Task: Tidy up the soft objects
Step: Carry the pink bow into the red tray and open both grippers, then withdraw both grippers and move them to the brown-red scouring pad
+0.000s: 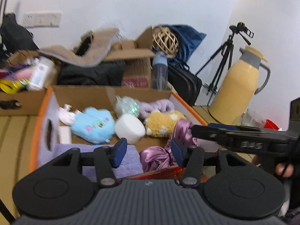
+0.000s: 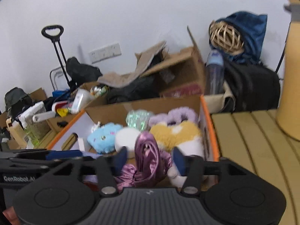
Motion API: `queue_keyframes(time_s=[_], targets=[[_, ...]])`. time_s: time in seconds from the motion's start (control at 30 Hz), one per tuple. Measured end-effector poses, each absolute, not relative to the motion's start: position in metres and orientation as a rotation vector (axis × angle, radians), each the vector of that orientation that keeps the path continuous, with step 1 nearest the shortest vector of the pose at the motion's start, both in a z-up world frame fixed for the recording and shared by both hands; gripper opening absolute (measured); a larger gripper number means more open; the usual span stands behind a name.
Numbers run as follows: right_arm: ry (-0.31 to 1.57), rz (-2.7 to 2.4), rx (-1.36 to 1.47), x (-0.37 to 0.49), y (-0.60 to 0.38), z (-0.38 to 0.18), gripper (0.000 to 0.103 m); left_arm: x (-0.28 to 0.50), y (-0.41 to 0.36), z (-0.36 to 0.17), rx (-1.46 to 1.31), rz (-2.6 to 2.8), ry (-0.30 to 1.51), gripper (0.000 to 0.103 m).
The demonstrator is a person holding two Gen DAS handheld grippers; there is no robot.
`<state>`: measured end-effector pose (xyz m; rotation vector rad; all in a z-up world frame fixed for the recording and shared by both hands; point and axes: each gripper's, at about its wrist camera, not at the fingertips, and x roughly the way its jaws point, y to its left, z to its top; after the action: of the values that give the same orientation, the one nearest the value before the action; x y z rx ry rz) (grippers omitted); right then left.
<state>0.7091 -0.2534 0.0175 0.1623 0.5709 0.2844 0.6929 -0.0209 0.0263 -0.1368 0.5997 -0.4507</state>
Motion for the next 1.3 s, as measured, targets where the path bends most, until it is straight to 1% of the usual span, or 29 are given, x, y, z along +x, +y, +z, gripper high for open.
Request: queue_keyframes(time_s=[0.1, 0.27, 0.33, 0.4, 0.43, 0.5, 0.57, 0.6, 0.67, 0.7, 0.77, 0.9, 1.0, 1.2, 1.3], targets=[[0.529, 0.297, 0.168, 0.690, -0.261, 0.043, 0.064, 0.667, -0.012, 0.056, -0.123, -0.424, 0.553, 0.057], [0.447, 0.274, 0.167, 0.641, -0.278, 0.092, 0.065, 0.602, 0.000, 0.092, -0.106, -0.387, 0.469, 0.068], [0.416, 0.279, 0.158, 0.614, -0.284, 0.107, 0.066, 0.567, 0.001, 0.097, -0.081, -0.355, 0.432, 0.072], [0.386, 0.284, 0.136, 0.581, -0.288, 0.115, 0.067, 0.531, 0.001, 0.095, -0.071, -0.344, 0.408, 0.073], [0.374, 0.288, 0.127, 0.566, -0.289, 0.116, 0.070, 0.512, 0.001, 0.092, -0.074, -0.342, 0.399, 0.074], [0.361, 0.300, 0.105, 0.530, -0.291, 0.114, 0.072, 0.476, -0.001, 0.084, -0.071, -0.328, 0.381, 0.076], [0.353, 0.308, 0.078, 0.497, -0.291, 0.108, 0.074, 0.439, -0.005, 0.073, -0.070, -0.306, 0.364, 0.081], [0.352, 0.312, 0.066, 0.478, -0.290, 0.102, 0.075, 0.423, -0.007, 0.067, -0.072, -0.295, 0.365, 0.081], [0.346, 0.327, 0.056, 0.446, -0.291, 0.091, 0.081, 0.395, -0.011, 0.057, -0.073, -0.278, 0.368, 0.084], [0.346, 0.332, 0.056, 0.429, -0.291, 0.083, 0.082, 0.383, -0.012, 0.052, -0.081, -0.271, 0.374, 0.085], [0.340, 0.334, 0.070, 0.398, -0.292, 0.068, 0.092, 0.359, -0.013, 0.039, -0.090, -0.269, 0.392, 0.086], [0.409, 0.346, 0.074, 0.353, -0.286, 0.029, 0.093, 0.331, -0.014, 0.023, -0.095, -0.265, 0.446, 0.086], [0.444, 0.327, 0.101, 0.331, -0.286, 0.013, 0.093, 0.319, -0.015, 0.018, -0.093, -0.267, 0.455, 0.086], [0.440, 0.302, 0.103, 0.310, -0.285, 0.006, 0.092, 0.311, -0.020, 0.021, -0.086, -0.293, 0.433, 0.086], [0.433, 0.296, 0.115, 0.313, -0.287, 0.007, 0.092, 0.317, -0.021, 0.017, -0.098, -0.299, 0.447, 0.086]])
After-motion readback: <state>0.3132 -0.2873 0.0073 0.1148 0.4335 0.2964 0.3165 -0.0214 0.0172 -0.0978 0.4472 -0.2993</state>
